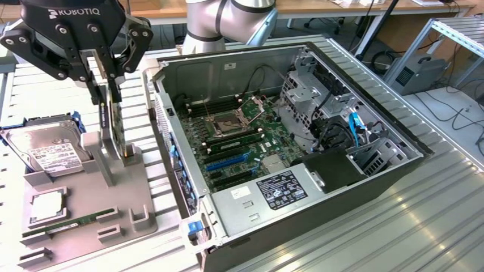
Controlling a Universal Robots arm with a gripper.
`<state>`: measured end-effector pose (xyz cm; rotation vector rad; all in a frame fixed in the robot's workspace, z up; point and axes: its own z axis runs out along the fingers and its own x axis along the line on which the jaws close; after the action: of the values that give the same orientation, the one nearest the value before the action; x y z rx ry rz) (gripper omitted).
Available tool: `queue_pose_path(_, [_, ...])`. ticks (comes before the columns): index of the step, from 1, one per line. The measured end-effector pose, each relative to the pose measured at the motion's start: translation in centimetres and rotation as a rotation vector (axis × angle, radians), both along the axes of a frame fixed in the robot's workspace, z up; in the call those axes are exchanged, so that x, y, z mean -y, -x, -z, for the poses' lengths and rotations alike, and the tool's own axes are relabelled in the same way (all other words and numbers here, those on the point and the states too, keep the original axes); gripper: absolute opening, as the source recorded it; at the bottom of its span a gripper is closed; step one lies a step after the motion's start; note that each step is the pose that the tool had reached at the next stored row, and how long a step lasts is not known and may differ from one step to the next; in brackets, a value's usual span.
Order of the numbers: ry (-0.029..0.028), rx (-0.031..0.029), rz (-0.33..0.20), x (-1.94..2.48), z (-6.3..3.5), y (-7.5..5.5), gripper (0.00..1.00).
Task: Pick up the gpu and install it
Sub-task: 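Pick up the gpu and move the gpu toward the slot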
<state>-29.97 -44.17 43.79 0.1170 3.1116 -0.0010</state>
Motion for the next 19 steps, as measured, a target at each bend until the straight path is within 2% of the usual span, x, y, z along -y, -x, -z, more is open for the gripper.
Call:
queue_pose_path(17, [0.0000,0.0001,0.000,0.00,-0.30,0.00,0.27])
queue_pose_path(19, [0.0000,0.0000,0.000,0.00,-0.64,0.00,0.27])
